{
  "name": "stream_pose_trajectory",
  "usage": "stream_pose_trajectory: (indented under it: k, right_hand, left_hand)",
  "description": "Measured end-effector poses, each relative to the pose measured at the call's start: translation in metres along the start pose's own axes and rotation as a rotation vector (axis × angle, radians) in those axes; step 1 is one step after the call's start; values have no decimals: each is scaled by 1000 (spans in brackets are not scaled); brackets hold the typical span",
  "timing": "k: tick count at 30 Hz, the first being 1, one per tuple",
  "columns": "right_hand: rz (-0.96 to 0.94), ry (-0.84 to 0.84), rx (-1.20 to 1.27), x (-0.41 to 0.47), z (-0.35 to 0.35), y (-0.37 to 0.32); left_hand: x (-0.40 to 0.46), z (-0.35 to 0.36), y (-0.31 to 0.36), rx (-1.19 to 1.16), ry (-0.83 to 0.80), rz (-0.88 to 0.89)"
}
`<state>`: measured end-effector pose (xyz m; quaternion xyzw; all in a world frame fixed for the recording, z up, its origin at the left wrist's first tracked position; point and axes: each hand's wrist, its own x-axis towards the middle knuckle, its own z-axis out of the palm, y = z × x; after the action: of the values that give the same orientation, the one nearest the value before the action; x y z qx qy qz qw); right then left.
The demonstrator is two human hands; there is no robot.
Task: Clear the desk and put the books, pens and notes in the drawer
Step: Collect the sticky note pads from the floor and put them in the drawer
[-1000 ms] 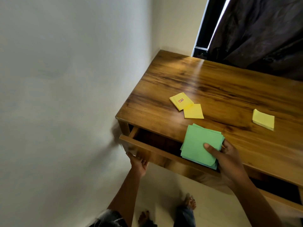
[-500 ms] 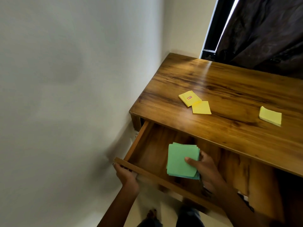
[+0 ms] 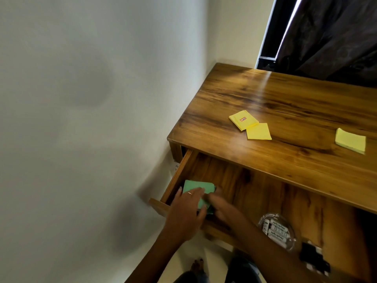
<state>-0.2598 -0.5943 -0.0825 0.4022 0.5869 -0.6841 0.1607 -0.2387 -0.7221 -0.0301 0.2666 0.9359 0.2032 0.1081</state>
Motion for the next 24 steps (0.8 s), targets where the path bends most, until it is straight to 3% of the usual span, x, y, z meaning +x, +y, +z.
stream_pose_trajectory:
  k: [3, 7, 9, 12, 16, 20, 24]
  right_hand:
    - [-57, 26, -48, 4, 2, 2]
    - [-117, 60, -61, 4, -6, 3]
    - [-130, -7, -86, 2, -8, 2]
    - [-98, -41, -152, 0, -7, 5]
    - [-55, 155, -154, -3, -12, 10]
    - [59, -4, 27, -8, 2, 9]
    - [65, -9, 9, -3, 14, 12]
  left_hand:
    - [4, 8, 3, 193, -267, -60]
    - [10, 13, 2, 330, -448, -116]
    - [17, 13, -1, 359, -518, -135]
    - [28, 13, -6, 332, -582, -161]
    - [40, 13, -14, 257, -625, -177]
    - [47, 14, -19, 211, -632, -121]
    - [52, 15, -22, 203, -675, -71]
